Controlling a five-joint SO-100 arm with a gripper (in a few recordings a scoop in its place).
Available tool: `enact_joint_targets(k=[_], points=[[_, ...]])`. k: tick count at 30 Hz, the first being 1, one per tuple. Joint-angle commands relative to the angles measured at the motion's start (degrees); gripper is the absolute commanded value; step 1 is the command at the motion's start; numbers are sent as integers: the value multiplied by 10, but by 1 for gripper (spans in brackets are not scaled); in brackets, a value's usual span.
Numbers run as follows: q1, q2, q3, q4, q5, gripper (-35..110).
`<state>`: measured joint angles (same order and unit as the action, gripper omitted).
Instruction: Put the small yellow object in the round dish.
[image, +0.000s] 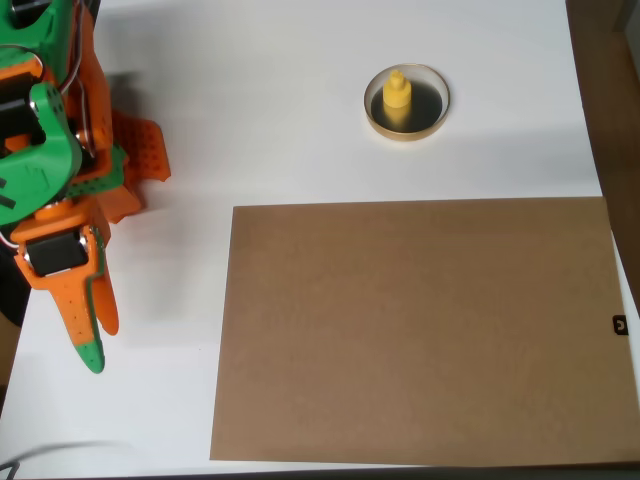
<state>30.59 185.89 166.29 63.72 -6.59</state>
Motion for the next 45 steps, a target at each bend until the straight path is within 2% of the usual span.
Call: enact_joint_targets(k=[1, 8, 15, 17, 21, 23, 24, 25, 33, 40, 45], points=[[15, 18, -1, 8, -3, 26], [21, 20, 18, 8, -19, 26], [37, 27, 25, -8, -35, 9], [40, 29, 31, -18, -70, 7], [82, 47, 45, -17, -177, 14], [70, 47, 53, -25, -219, 10], [62, 46, 54, -35, -204, 3], [66, 47, 49, -40, -148, 0], [66, 47, 23, 31, -34, 1], [76, 47, 23, 28, -37, 1], [68, 47, 28, 15, -78, 1]])
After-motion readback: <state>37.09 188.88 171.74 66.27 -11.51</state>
